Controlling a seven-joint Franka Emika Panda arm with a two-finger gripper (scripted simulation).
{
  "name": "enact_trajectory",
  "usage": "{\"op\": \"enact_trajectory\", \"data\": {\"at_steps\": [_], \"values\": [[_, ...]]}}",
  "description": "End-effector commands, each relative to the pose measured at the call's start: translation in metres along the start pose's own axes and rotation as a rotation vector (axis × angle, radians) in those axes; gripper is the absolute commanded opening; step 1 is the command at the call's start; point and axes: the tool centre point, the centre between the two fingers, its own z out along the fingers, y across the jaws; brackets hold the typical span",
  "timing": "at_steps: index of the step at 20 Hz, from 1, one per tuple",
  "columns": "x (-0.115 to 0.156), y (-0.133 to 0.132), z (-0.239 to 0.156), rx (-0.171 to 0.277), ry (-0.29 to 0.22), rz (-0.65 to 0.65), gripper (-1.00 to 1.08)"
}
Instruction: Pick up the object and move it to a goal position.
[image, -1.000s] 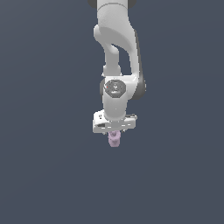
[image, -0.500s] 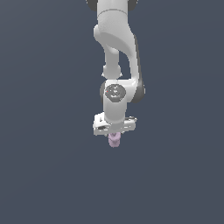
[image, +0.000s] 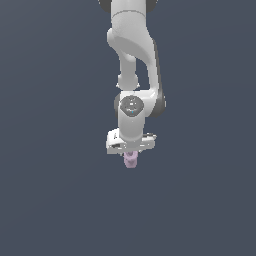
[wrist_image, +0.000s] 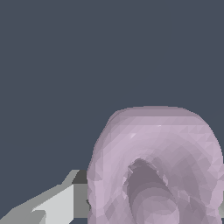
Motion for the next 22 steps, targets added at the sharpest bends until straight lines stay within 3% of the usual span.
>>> {"op": "enact_trajectory", "data": {"at_steps": [1, 11, 22], "values": [[-0.001, 0.001, -0.003, 0.0, 0.001, 0.0, -1.0], [-0.016, 0.008, -0.048, 0.0, 0.001, 0.0, -1.0], [-0.05, 0.024, -0.153, 0.0, 0.001, 0.0, -1.0]]}}
